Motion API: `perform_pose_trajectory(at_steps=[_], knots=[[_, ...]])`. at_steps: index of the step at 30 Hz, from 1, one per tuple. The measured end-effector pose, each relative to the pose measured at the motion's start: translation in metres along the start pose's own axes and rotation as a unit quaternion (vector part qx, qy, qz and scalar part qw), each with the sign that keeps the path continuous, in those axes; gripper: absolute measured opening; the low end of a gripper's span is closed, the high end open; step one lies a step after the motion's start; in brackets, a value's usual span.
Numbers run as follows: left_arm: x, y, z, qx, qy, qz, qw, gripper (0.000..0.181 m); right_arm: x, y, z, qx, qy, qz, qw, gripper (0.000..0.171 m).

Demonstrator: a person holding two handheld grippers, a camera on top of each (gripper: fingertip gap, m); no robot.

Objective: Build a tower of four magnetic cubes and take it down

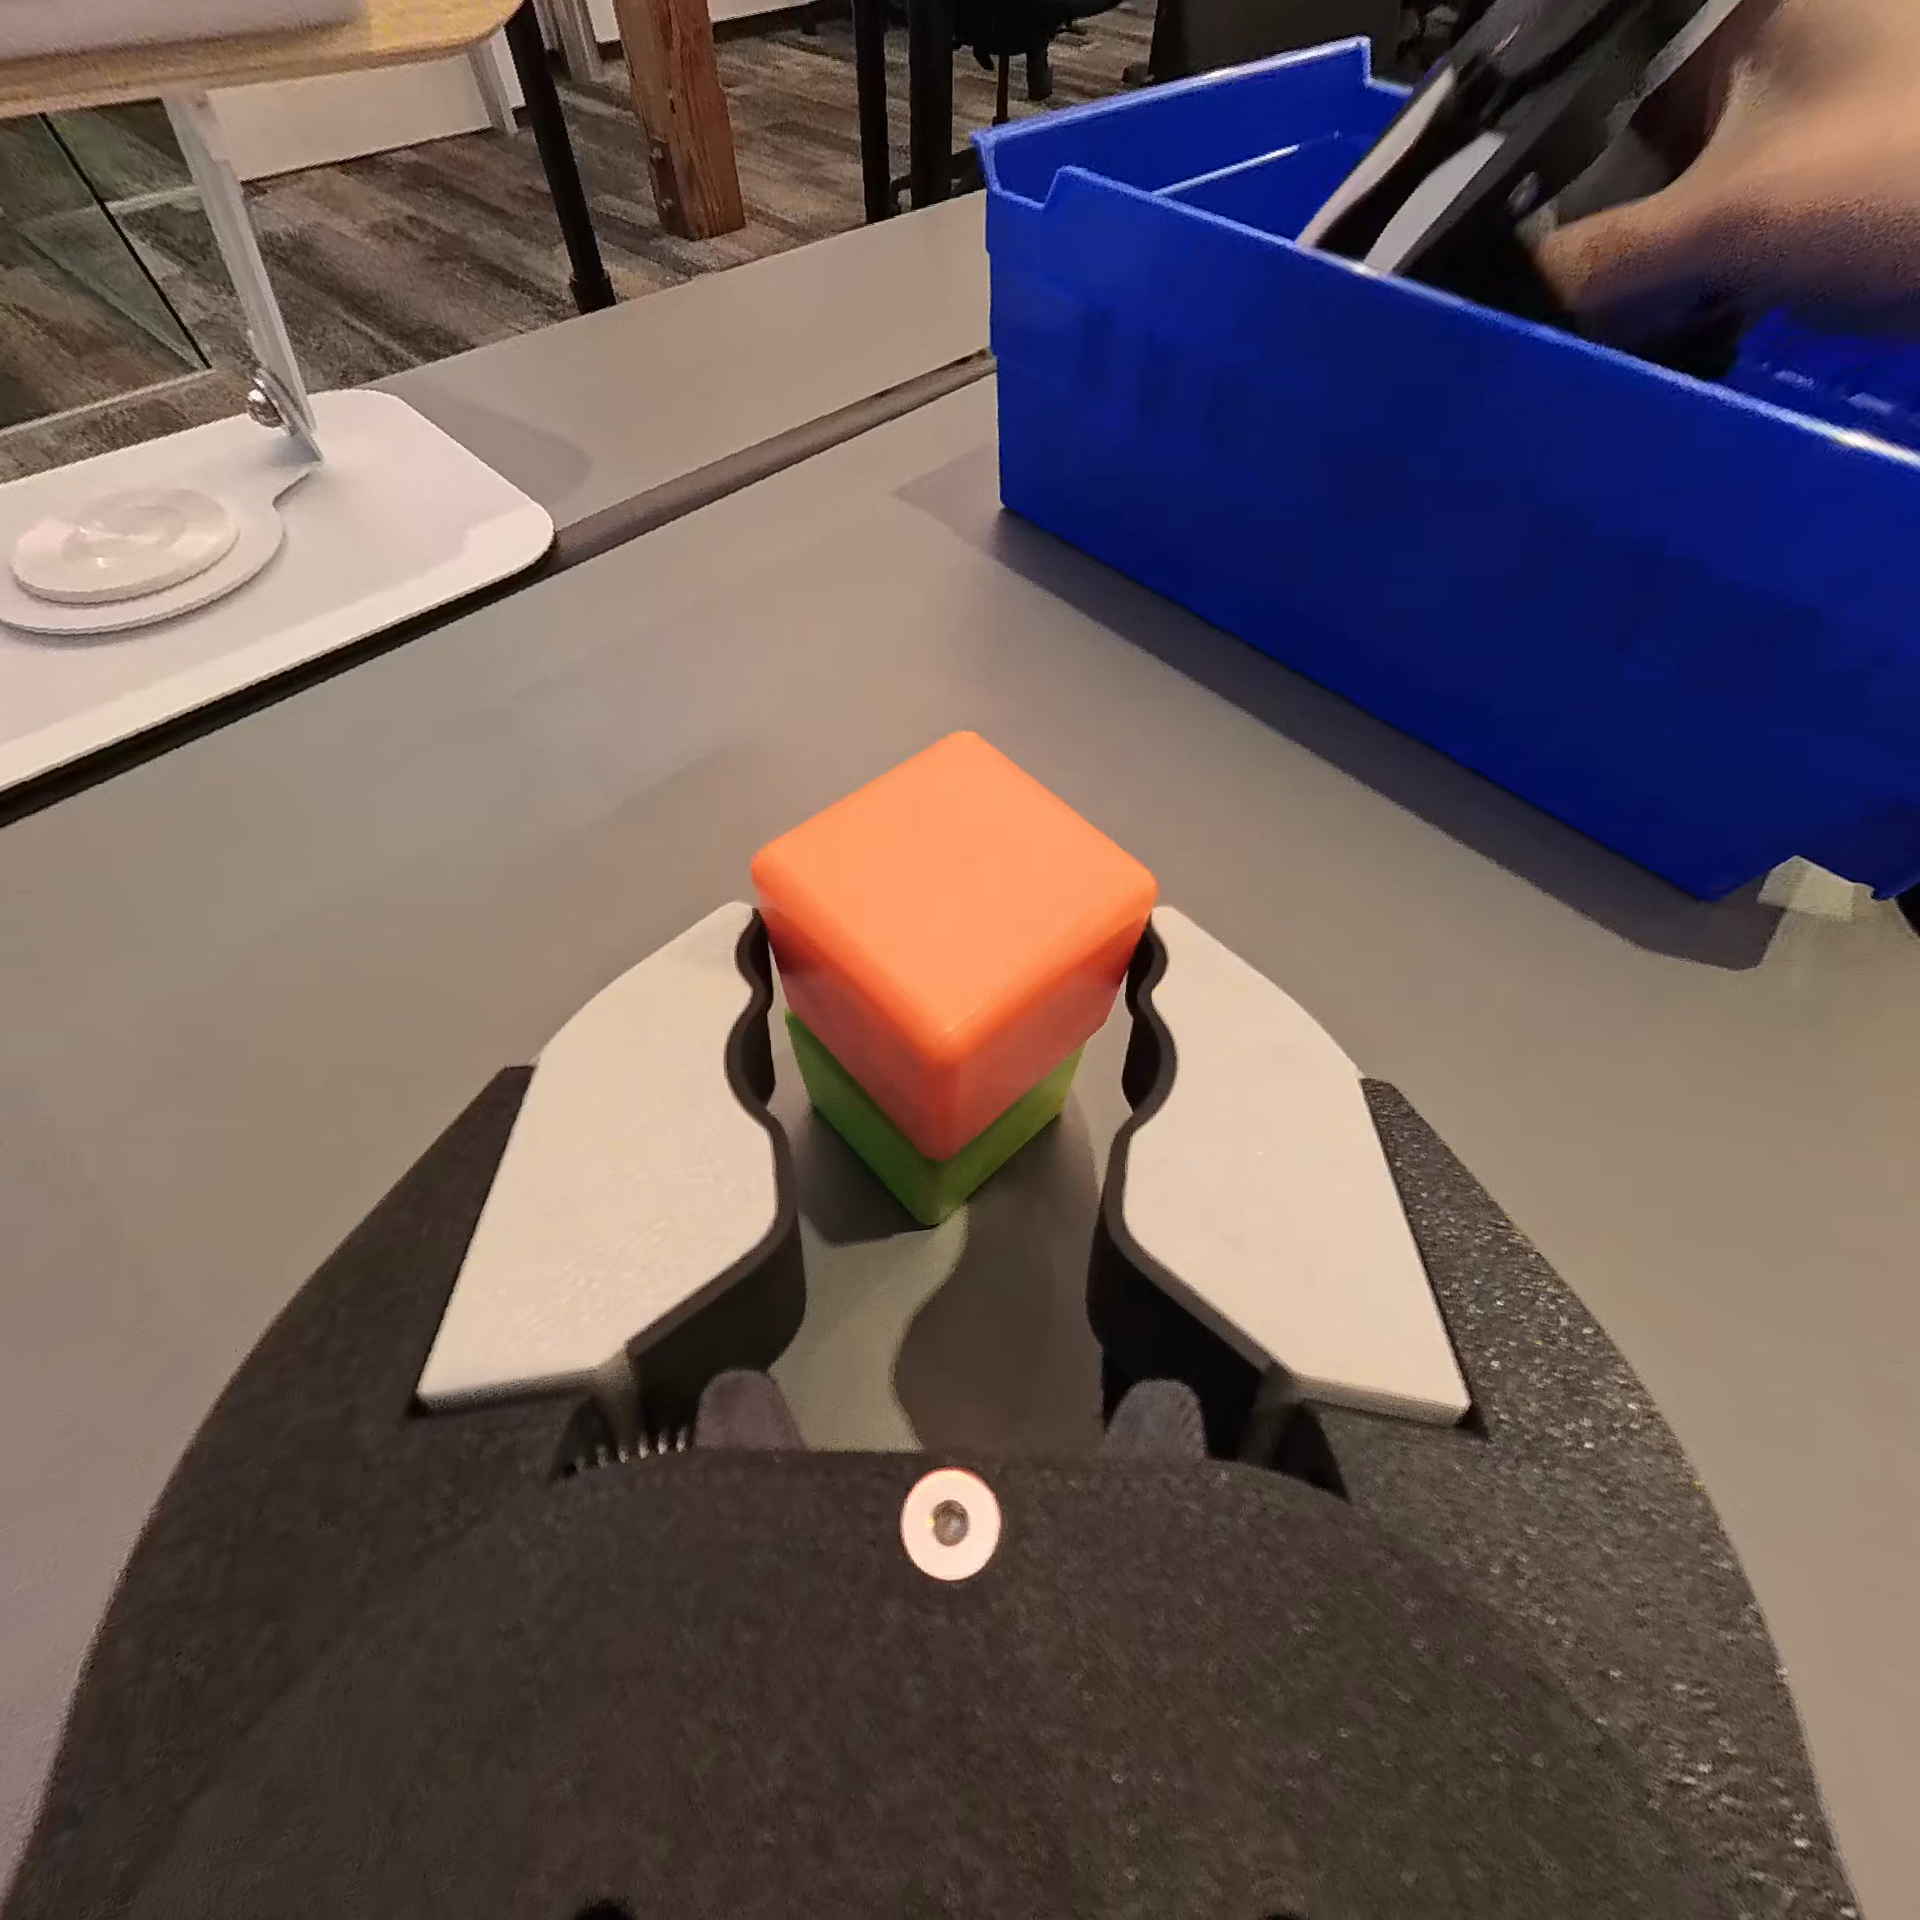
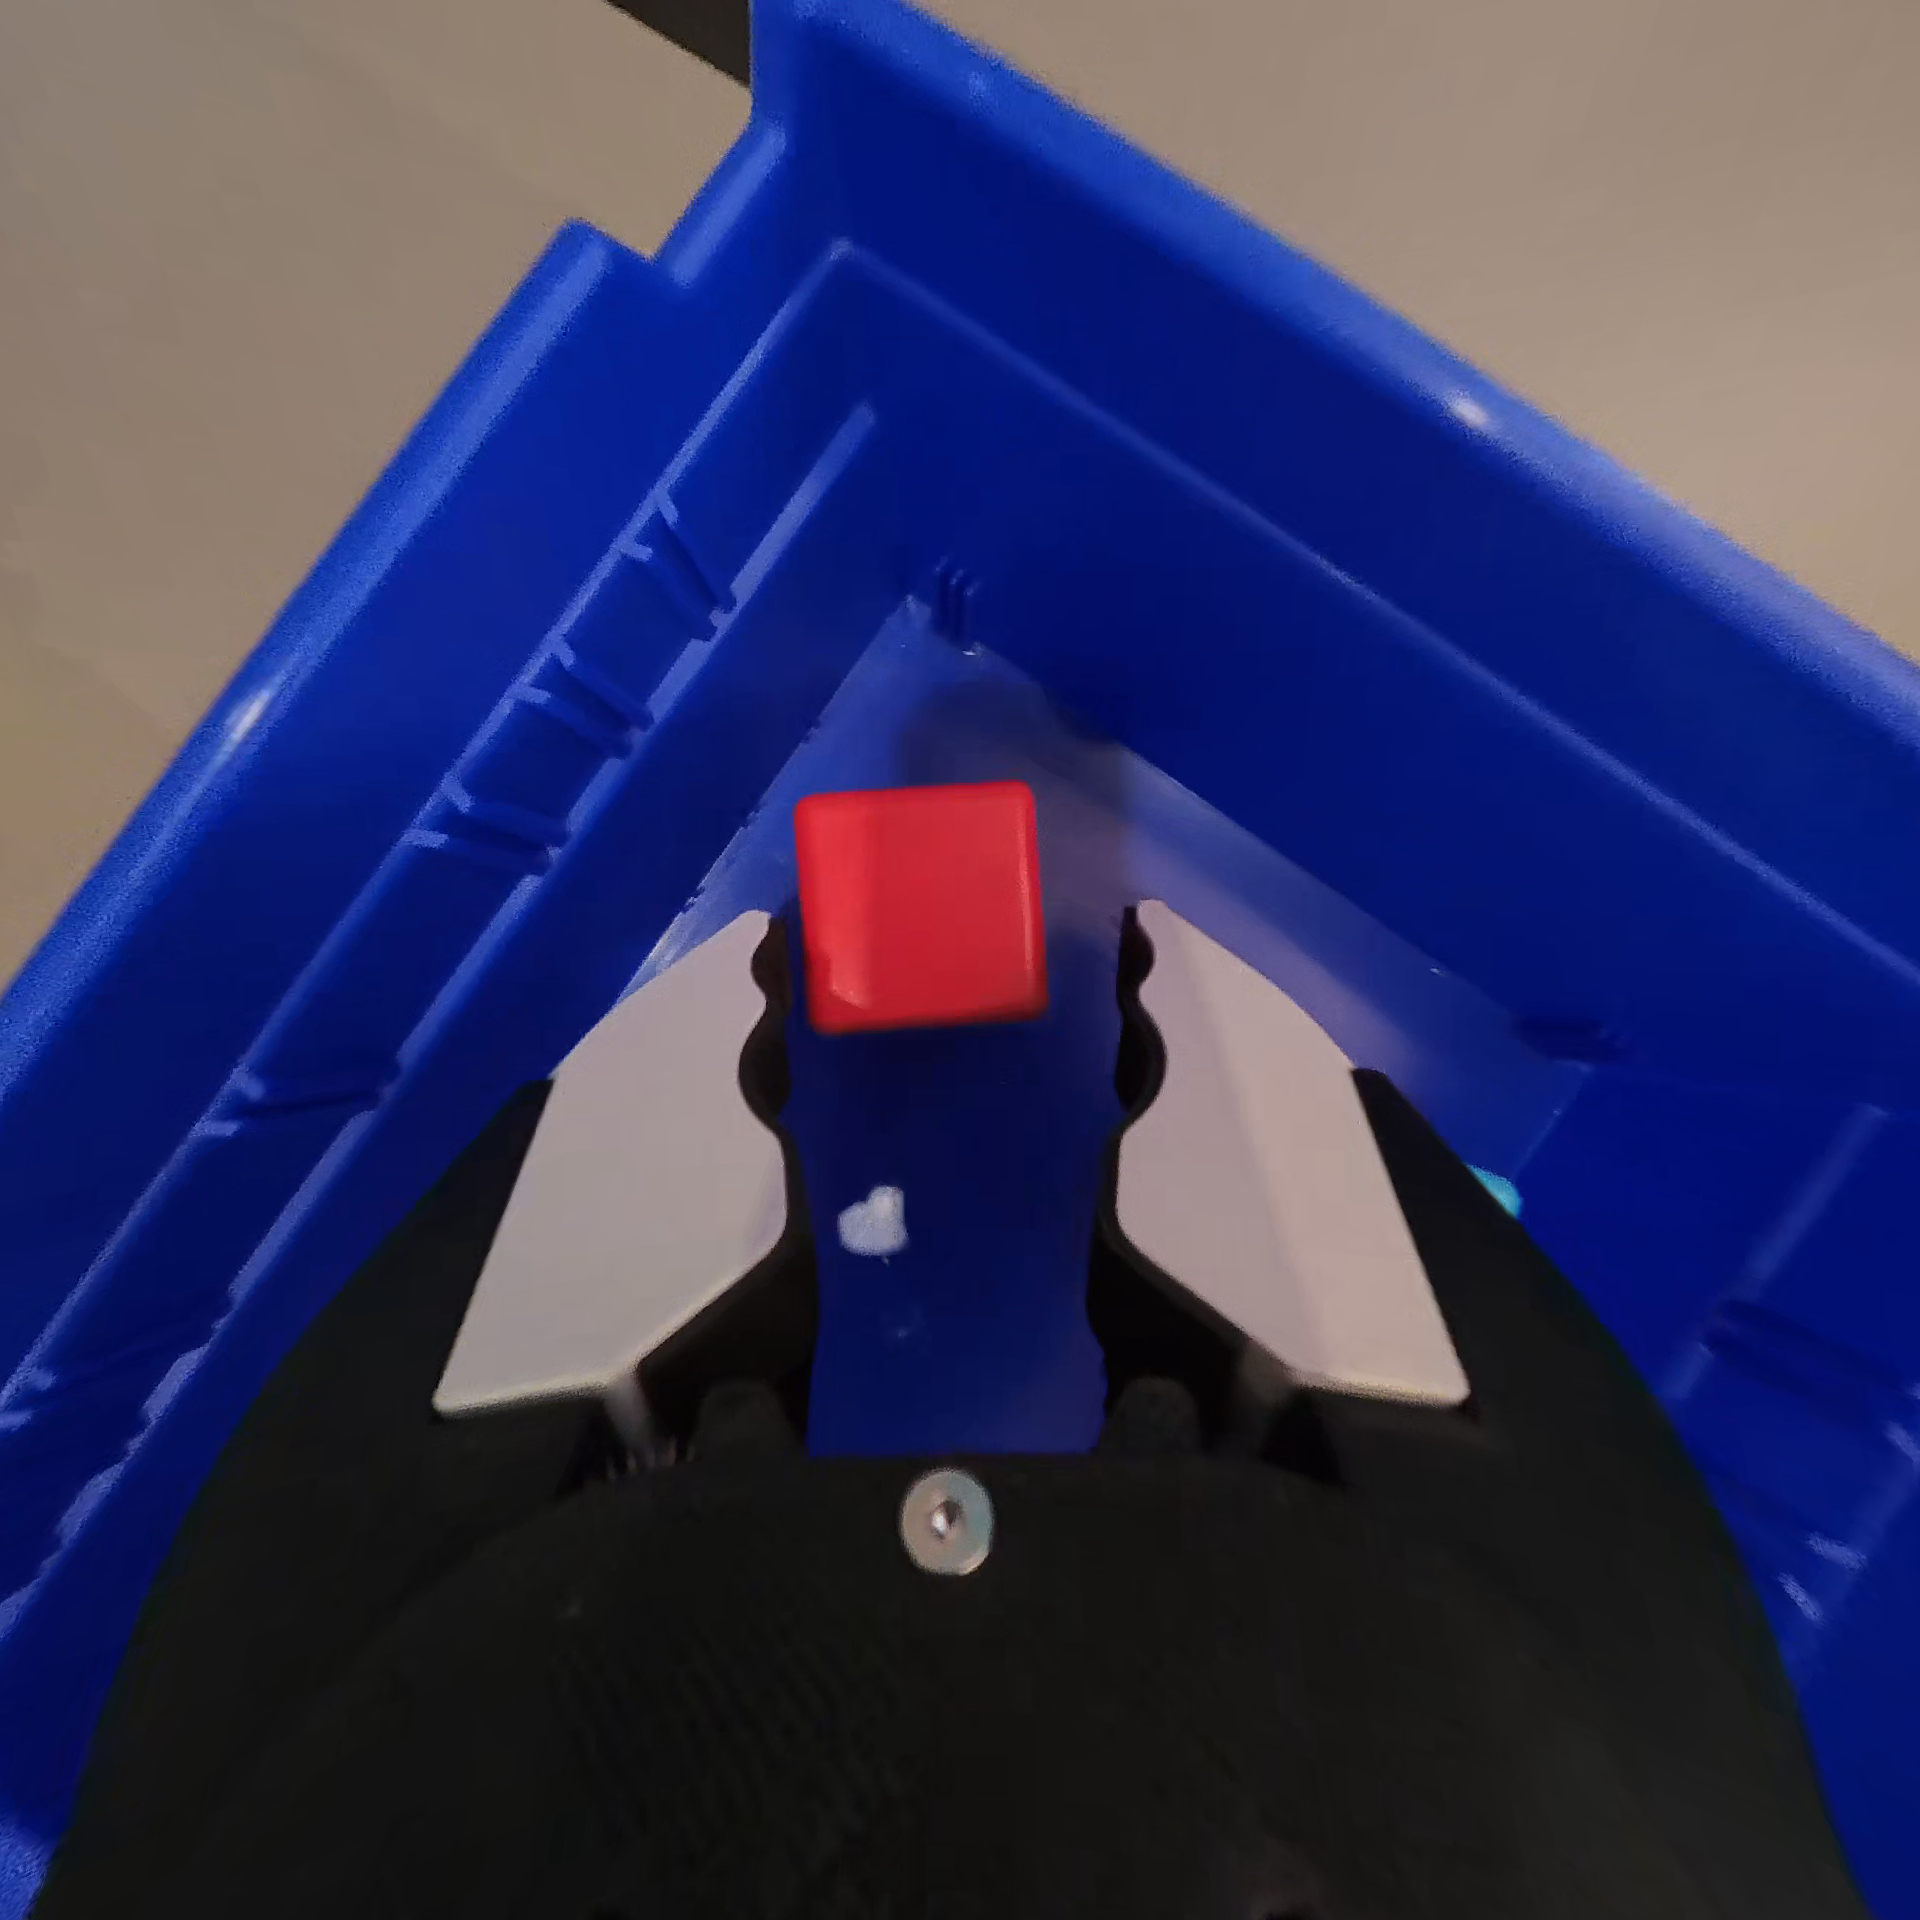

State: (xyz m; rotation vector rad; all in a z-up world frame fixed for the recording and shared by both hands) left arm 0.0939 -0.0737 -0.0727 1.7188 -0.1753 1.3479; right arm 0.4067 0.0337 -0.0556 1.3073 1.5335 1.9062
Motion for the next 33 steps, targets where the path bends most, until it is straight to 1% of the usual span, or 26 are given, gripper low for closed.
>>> perform_pose_trajectory(at_steps=[1, 3, 4, 8, 11, 14, 16, 17, 20, 21, 24, 26, 27, 29, 33], knots=[[-0.001, -0.001, 0.0, 0.001, -0.001, -0.008, 1.0, 0.066, 0.0, 0.006, 0.001, -0.002, -0.001, 0.005, 1.0, 0.063], [-0.004, -0.004, -0.001, 0.01, 0.006, -0.032, 0.999, 0.084, -0.001, 0.018, 0.002, -0.011, -0.003, 0.015, 1.0, 0.063], [-0.005, -0.004, -0.001, 0.012, 0.01, -0.038, 0.999, 0.085, -0.001, 0.025, 0.002, -0.017, -0.006, 0.02, 1.0, 0.063], [-0.009, -0.003, 0.0, 0.018, 0.031, -0.057, 0.998, 0.085, 0.002, 0.057, 0.002, -0.043, -0.023, 0.052, 0.997, 0.063], [-0.013, -0.008, 0.003, 0.018, 0.038, -0.102, 0.994, 0.083, 0.009, 0.085, -0.01, -0.065, -0.014, 0.081, 0.995, 0.062], [-0.017, -0.016, 0.005, 0.014, 0.039, -0.15, 0.988, 0.08, 0.021, 0.11, -0.038, -0.071, 0.021, 0.111, 0.991, 0.062], [-0.016, -0.017, 0.004, 0.017, 0.038, -0.151, 0.988, 0.07, 0.029, 0.119, -0.062, -0.049, 0.048, 0.12, 0.99, 0.061], [-0.016, -0.017, 0.004, 0.02, 0.037, -0.15, 0.988, 0.068, 0.033, 0.12, -0.075, -0.026, 0.054, 0.118, 0.991, 0.061], [-0.016, -0.019, 0.003, 0.027, 0.035, -0.156, 0.987, 0.065, 0.043, 0.111, -0.114, 0.087, 0.076, 0.088, 0.989, 0.063], [-0.016, -0.019, 0.003, 0.031, 0.032, -0.158, 0.986, 0.063, 0.047, 0.105, -0.126, 0.111, 0.104, 0.082, 0.985, 0.064], [-0.016, -0.02, 0.004, 0.038, 0.02, -0.159, 0.986, 0.062, 0.056, 0.083, -0.161, 0.148, 0.224, 0.081, 0.96, 0.064], [-0.016, -0.02, 0.004, 0.036, 0.019, -0.159, 0.986, 0.062, 0.057, 0.064, -0.181, 0.157, 0.285, 0.058, 0.944, 0.067], [-0.016, -0.02, 0.003, 0.033, 0.019, -0.16, 0.986, 0.062, 0.058, 0.055, -0.188, 0.147, 0.304, 0.052, 0.94, 0.067], [-0.016, -0.019, 0.002, 0.031, 0.018, -0.16, 0.987, 0.062, 0.063, 0.039, -0.199, 0.133, 0.322, 0.052, 0.936, 0.067], [-0.018, -0.017, 0.001, 0.026, 0.012, -0.16, 0.987, 0.062, 0.07, 0.022, -0.218, 0.144, 0.325, 0.06, 0.933, 0.065]])
Point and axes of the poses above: each gripper's, where its closed fingertips meet, y back along the fingers, x out of its top, z = x × y across the jaws, the point moved 9 cm from there along y, back along the fingers, and after that the axes turned 10 degrees about -z, right-handed, at the moved point
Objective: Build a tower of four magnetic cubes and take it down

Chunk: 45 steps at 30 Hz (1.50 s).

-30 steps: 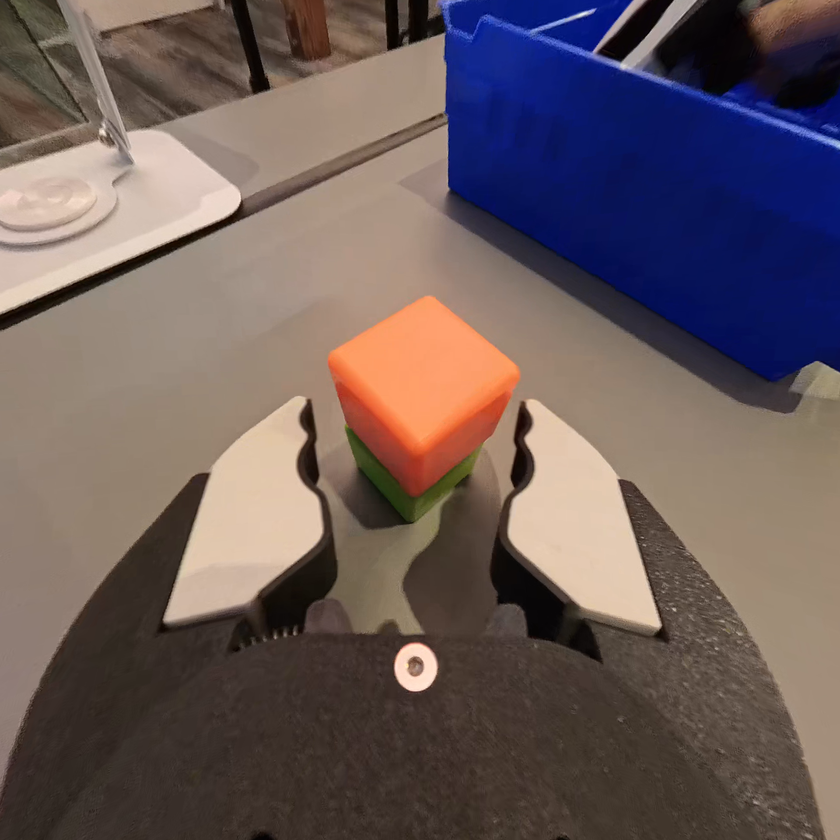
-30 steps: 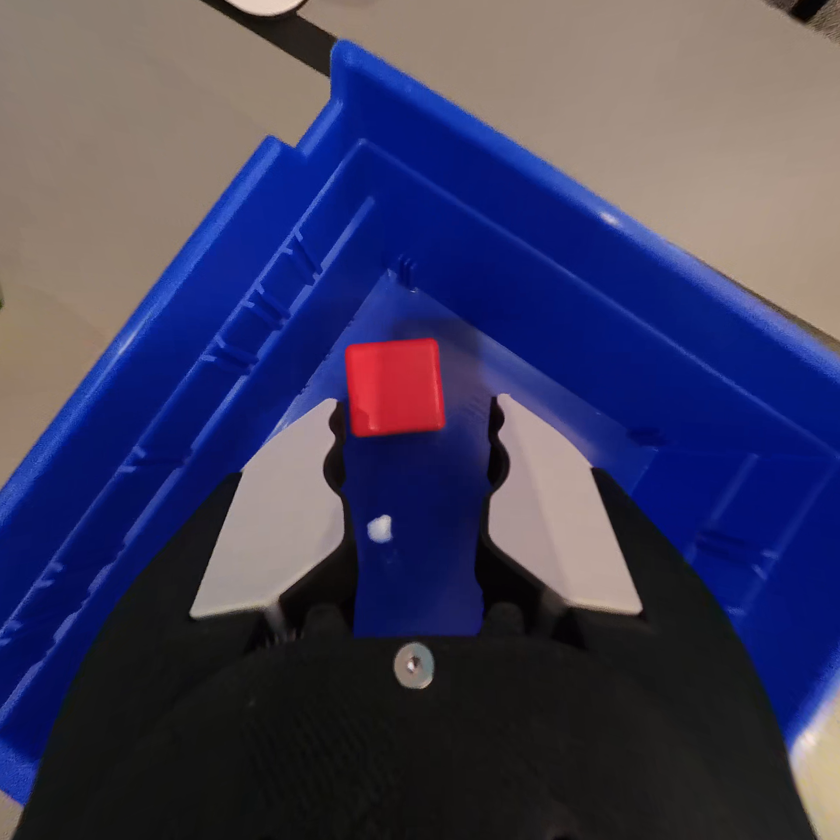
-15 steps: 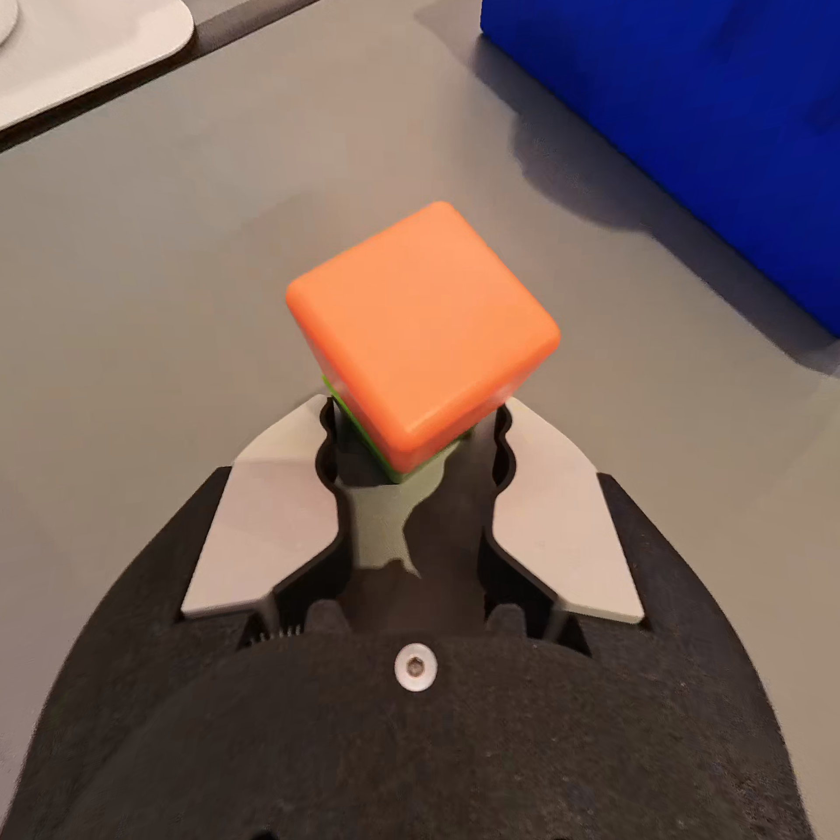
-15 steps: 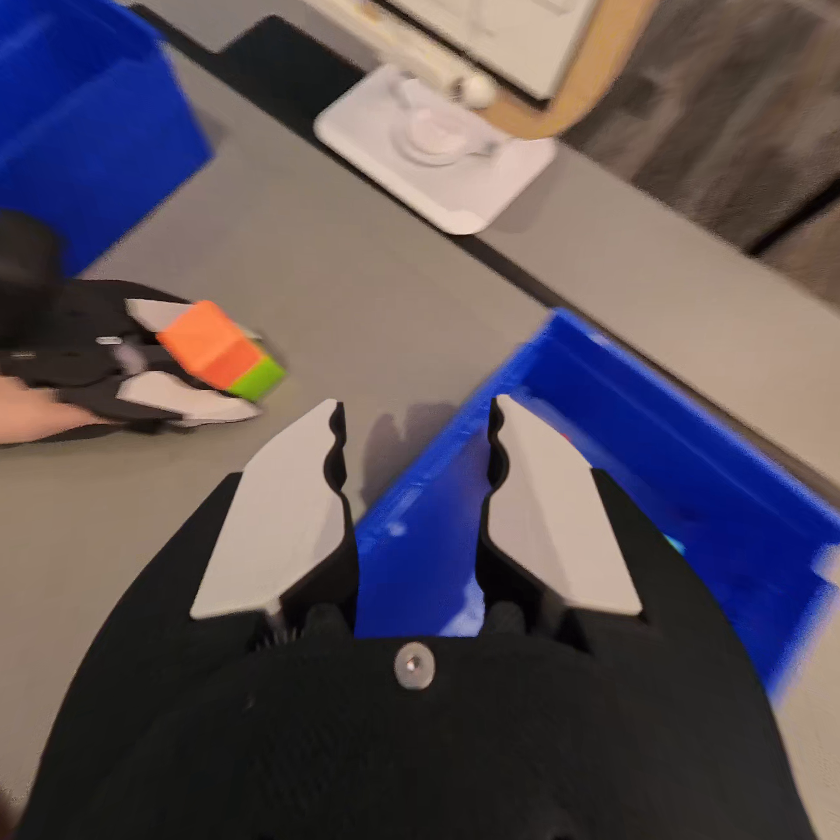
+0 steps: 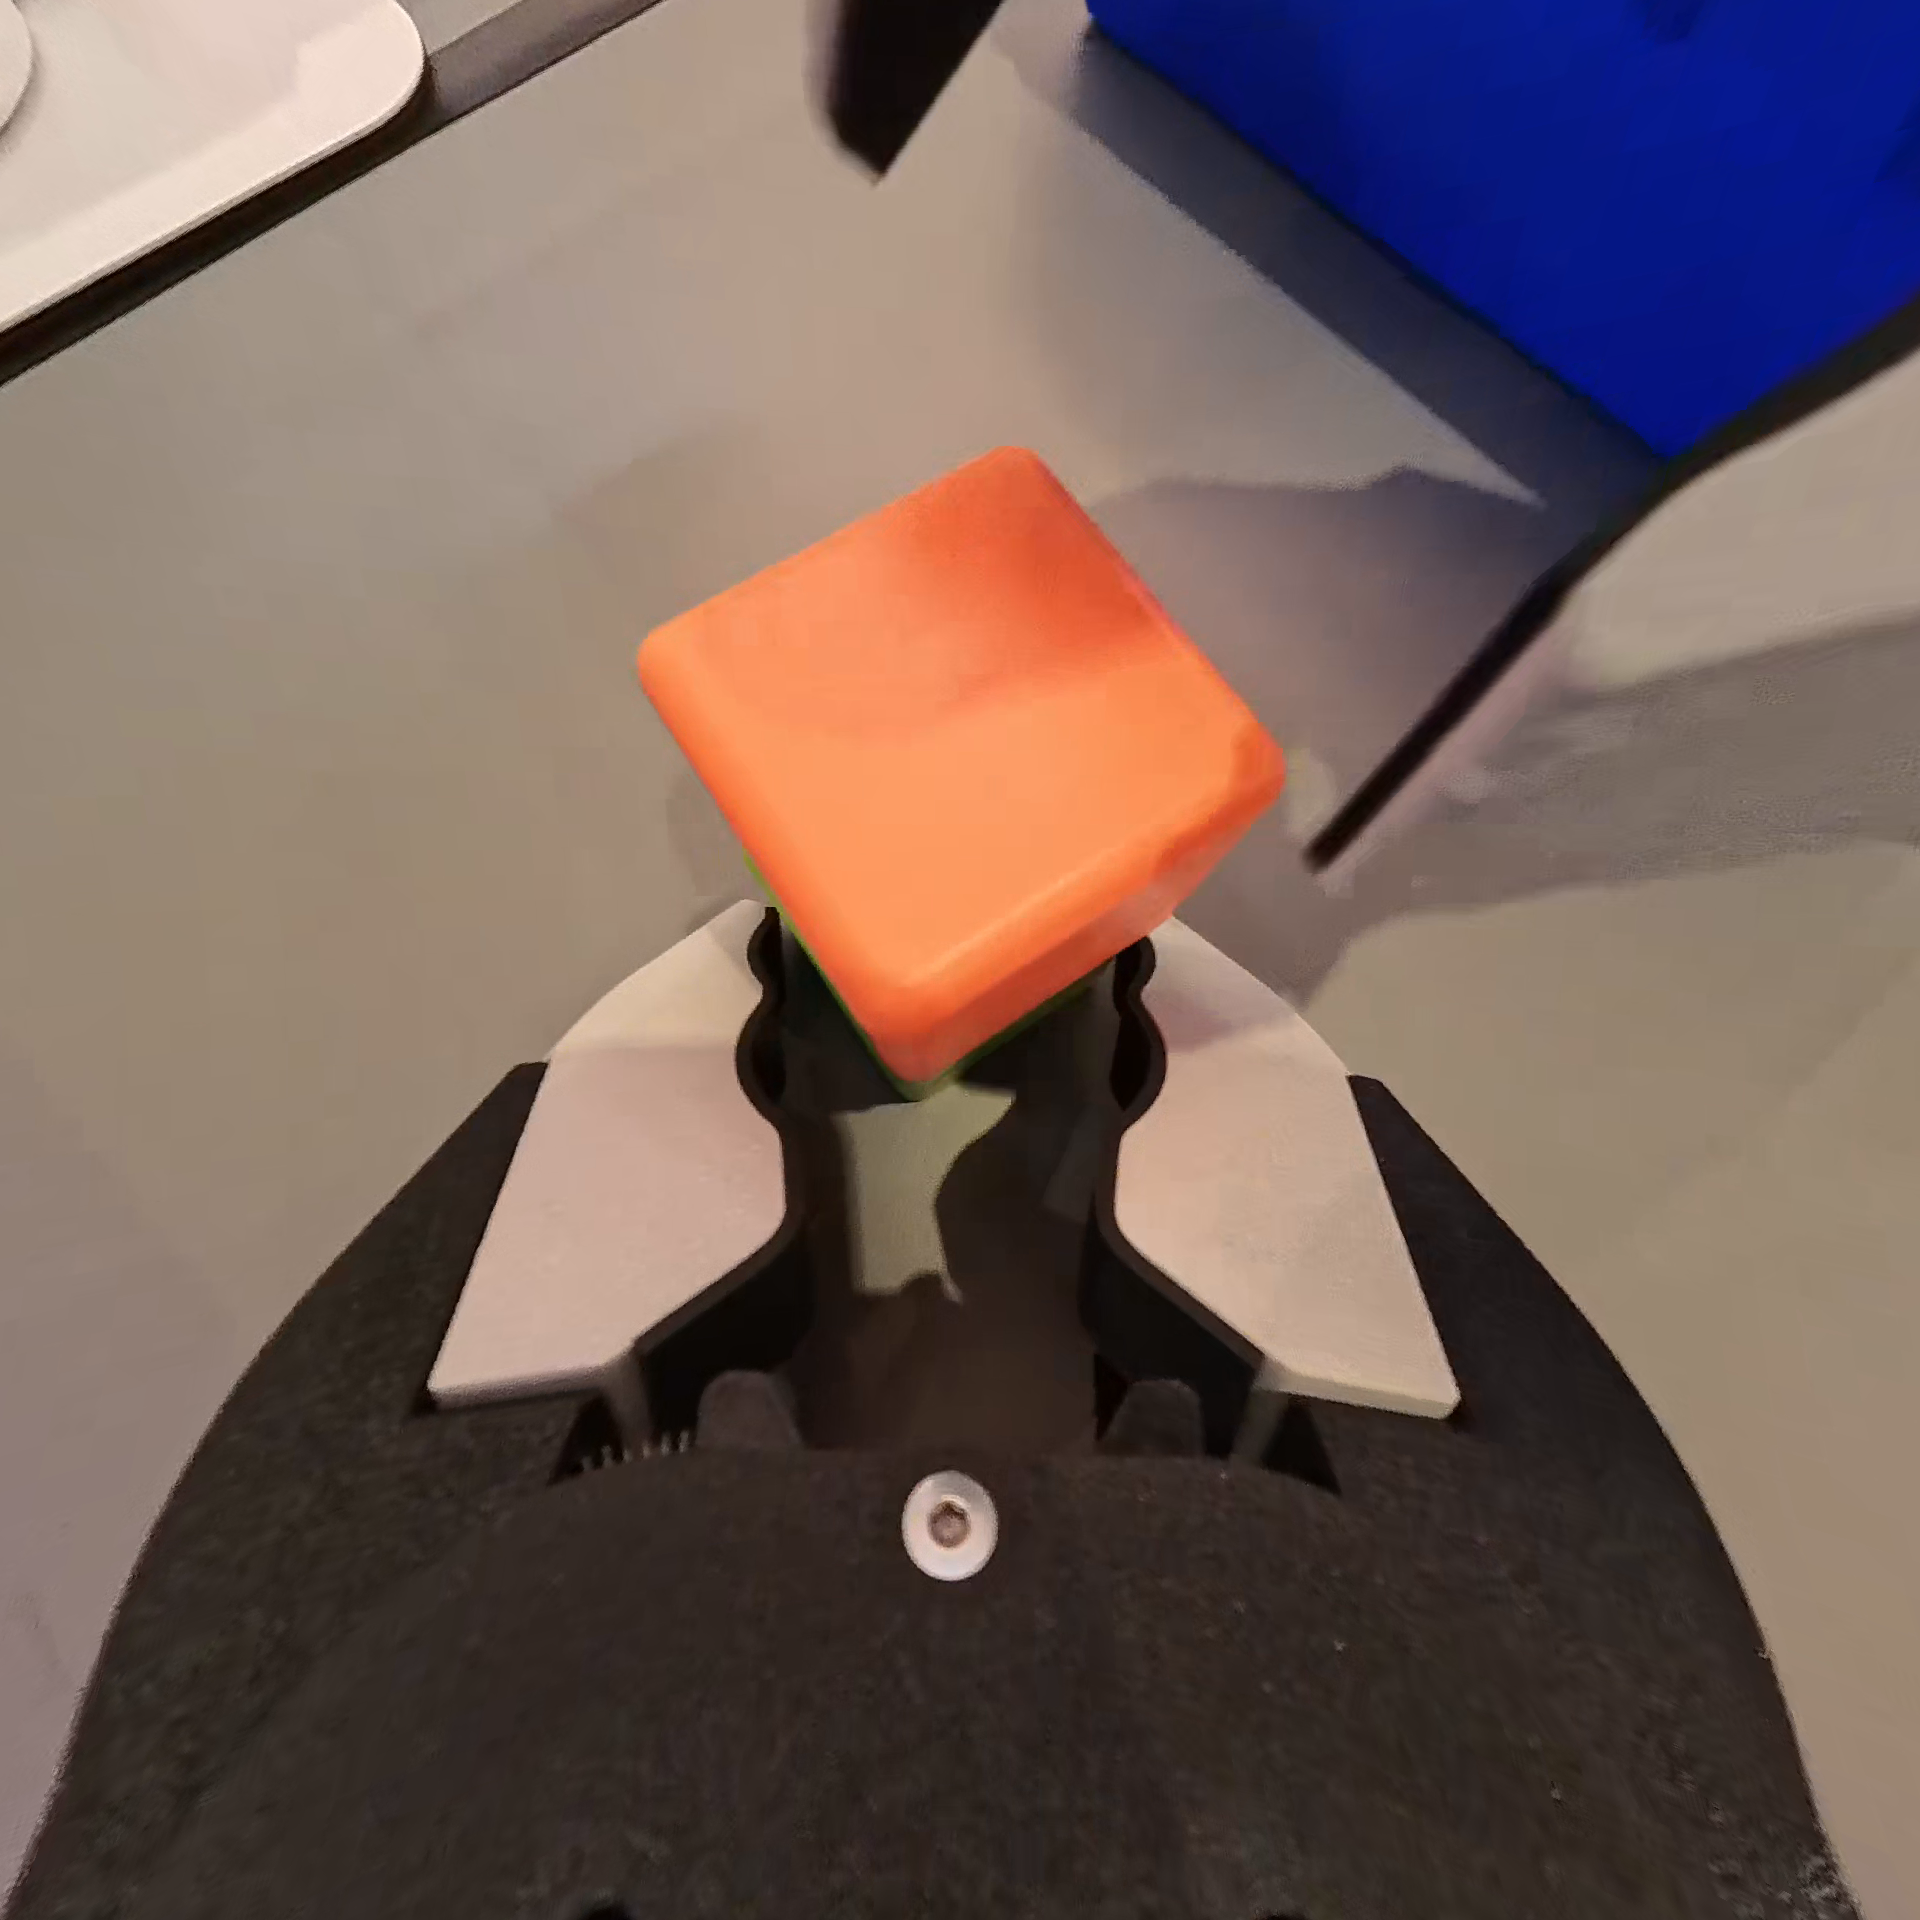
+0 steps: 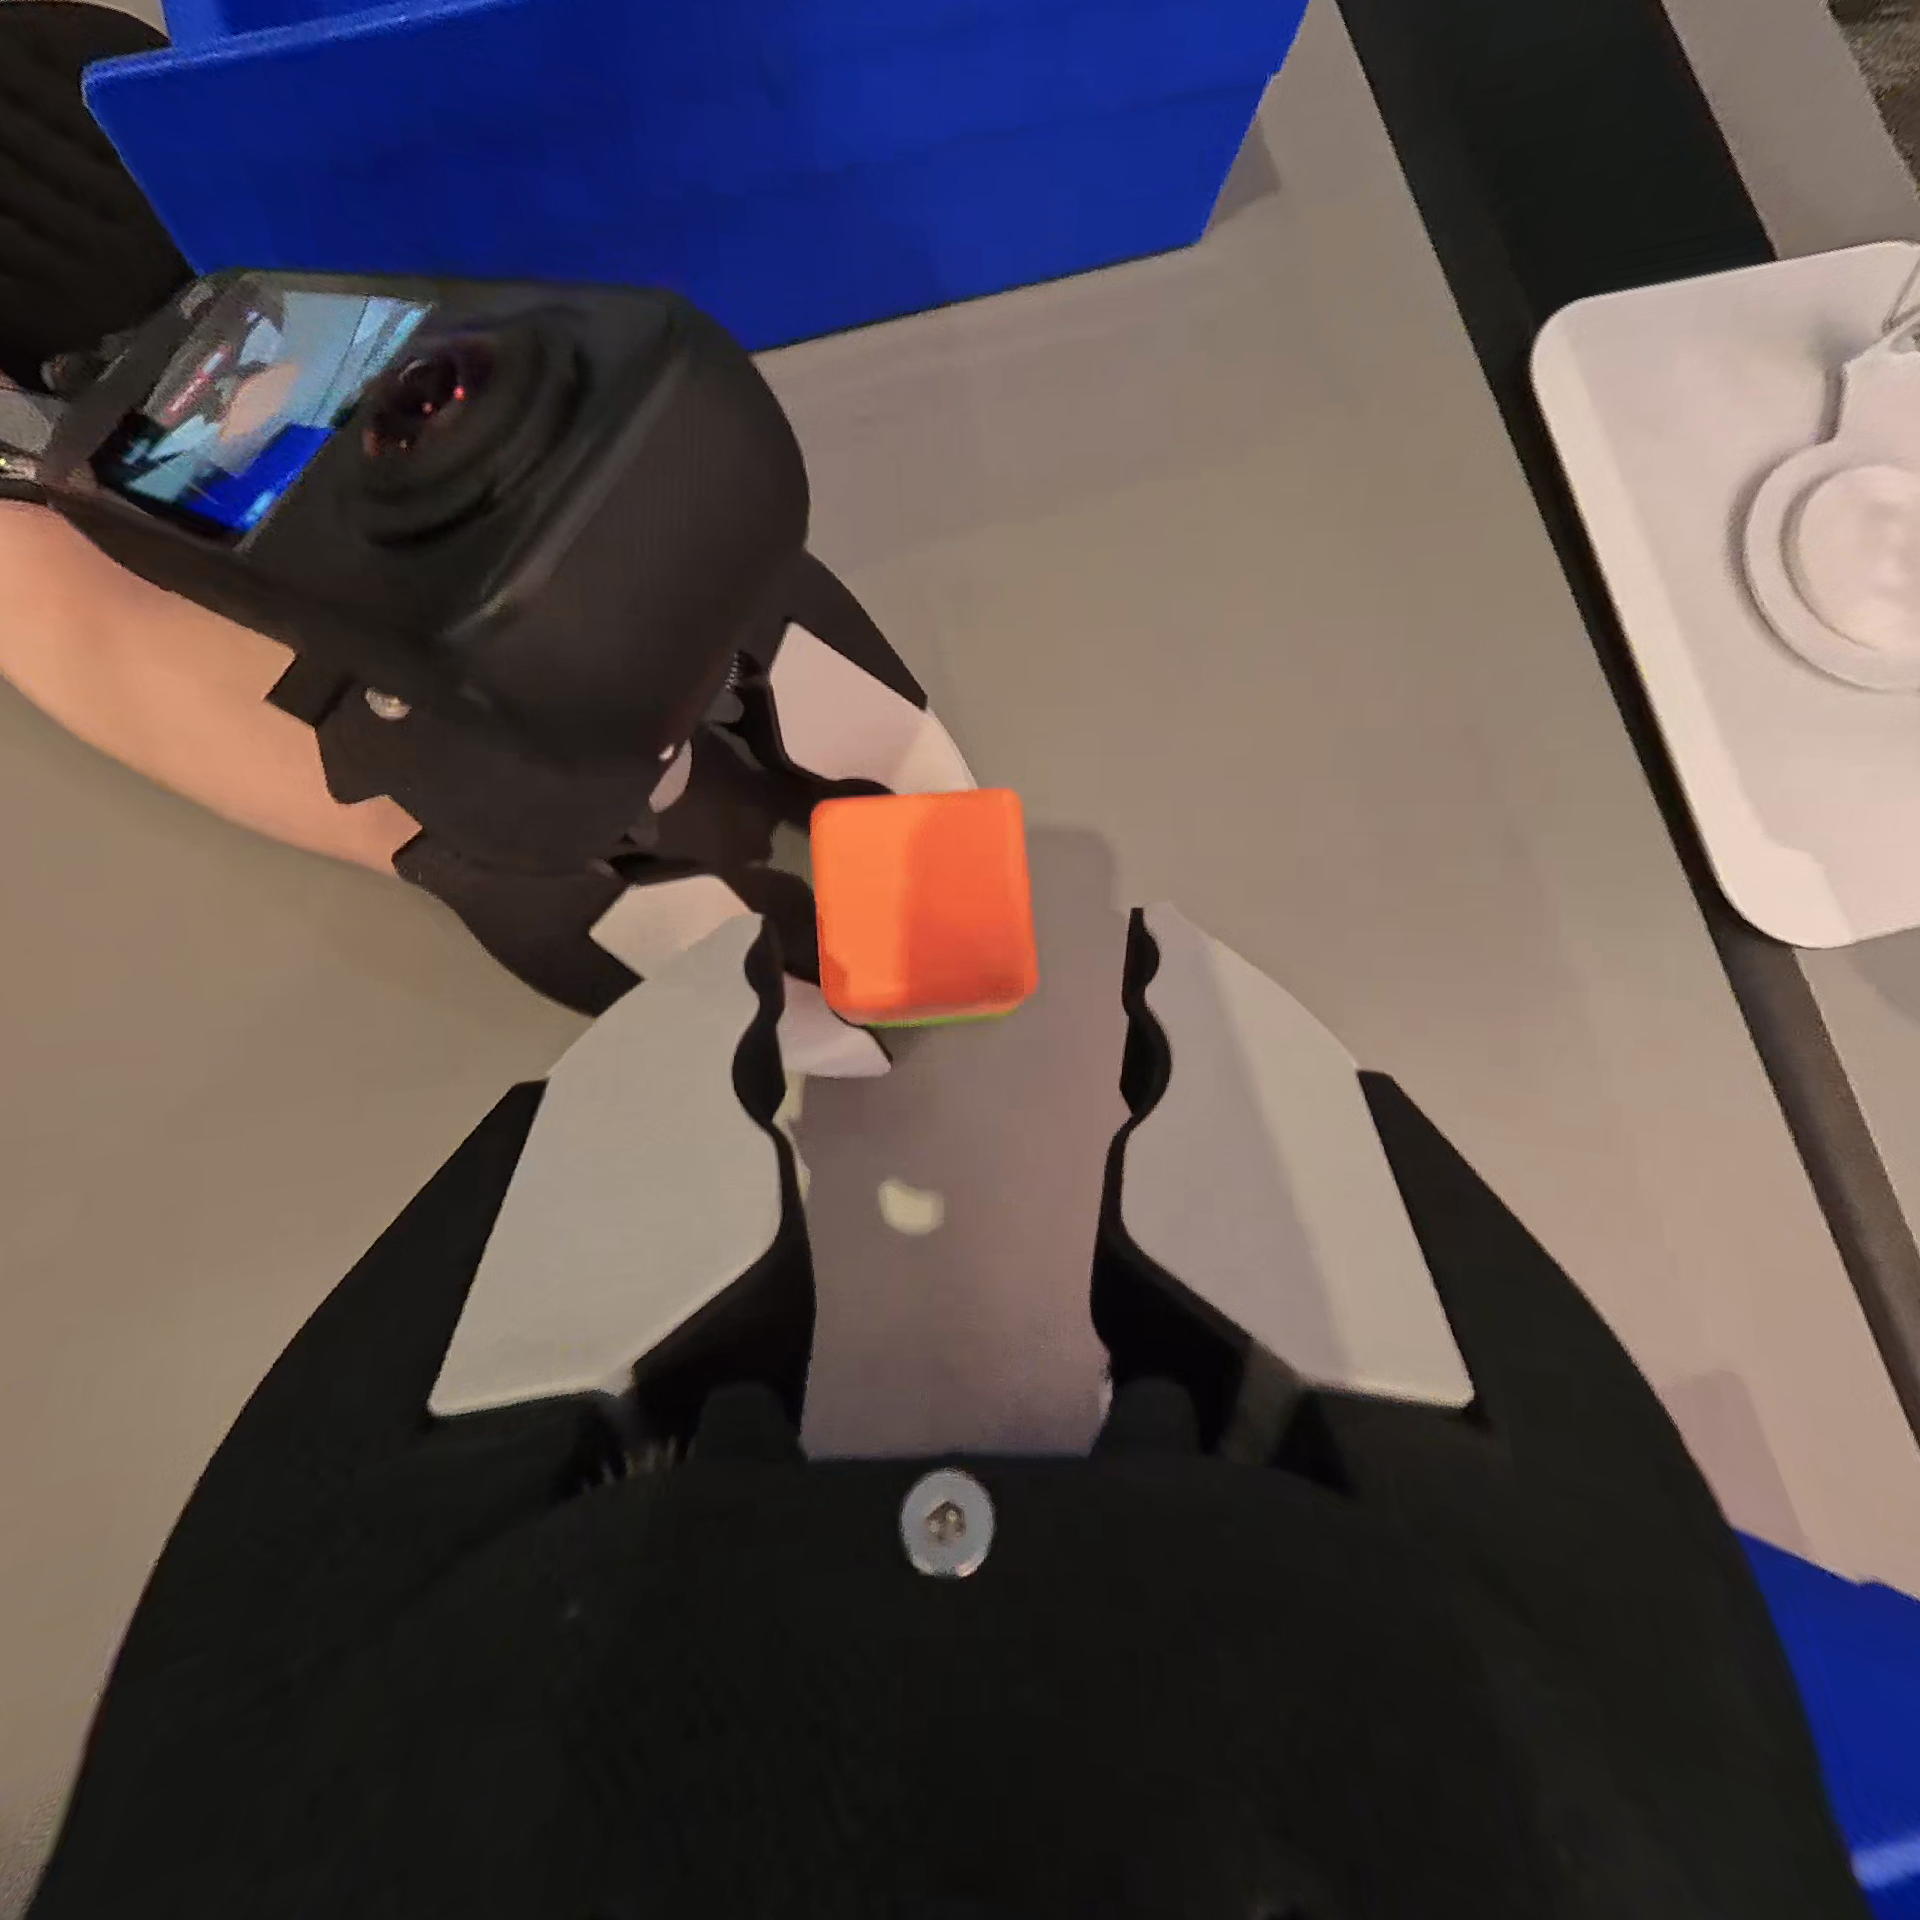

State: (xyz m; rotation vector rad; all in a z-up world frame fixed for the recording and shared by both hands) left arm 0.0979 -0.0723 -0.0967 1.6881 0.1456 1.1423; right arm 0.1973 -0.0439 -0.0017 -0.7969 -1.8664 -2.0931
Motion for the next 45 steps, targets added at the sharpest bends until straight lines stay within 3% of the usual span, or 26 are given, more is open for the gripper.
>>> perform_pose_trajectory(at_steps=[5, 8, 14, 20, 27, 30, 35, 40, 45], knots=[[-0.002, 0.002, 0.0, -0.002, -0.005, 0.0, 1.0, 0.061, 0.001, -0.018, -0.005, 0.023, -0.005, -0.031, 0.999, 0.063], [-0.002, 0.001, 0.0, -0.002, -0.005, 0.0, 1.0, 0.061, -0.002, -0.029, -0.005, 0.021, -0.005, -0.059, 0.998, 0.05], [-0.001, 0.001, 0.0, -0.002, -0.005, 0.0, 1.0, 0.06, -0.002, -0.029, -0.004, 0.02, -0.019, -0.069, 0.997, 0.05], [-0.001, 0.001, 0.002, 0.0, -0.018, 0.001, 1.0, 0.059, -0.005, -0.022, 0.002, 0.057, -0.06, -0.05, 0.995, 0.05], [0.0, 0.0, -0.001, -0.004, -0.006, -0.001, 1.0, 0.058, -0.012, 0.015, 0.01, 0.005, -0.054, -0.042, 0.998, 0.05], [0.0, 0.0, -0.002, -0.005, -0.008, -0.001, 1.0, 0.058, -0.033, 0.065, 0.014, -0.007, -0.05, -0.023, 0.998, 0.05], [0.0, 0.0, -0.002, -0.008, -0.012, -0.002, 1.0, 0.058, -0.113, 0.141, 0.019, -0.01, -0.088, 0.04, 0.995, 0.05], [0.0, 0.0, -0.002, -0.008, -0.013, -0.002, 1.0, 0.058, -0.178, 0.115, 0.028, 0.017, -0.121, -0.074, 0.99, 0.051], [0.0, 0.0, -0.002, -0.009, -0.015, -0.002, 1.0, 0.058, -0.19, 0.07, 0.029, 0.101, -0.097, -0.101, 0.985, 0.051]])
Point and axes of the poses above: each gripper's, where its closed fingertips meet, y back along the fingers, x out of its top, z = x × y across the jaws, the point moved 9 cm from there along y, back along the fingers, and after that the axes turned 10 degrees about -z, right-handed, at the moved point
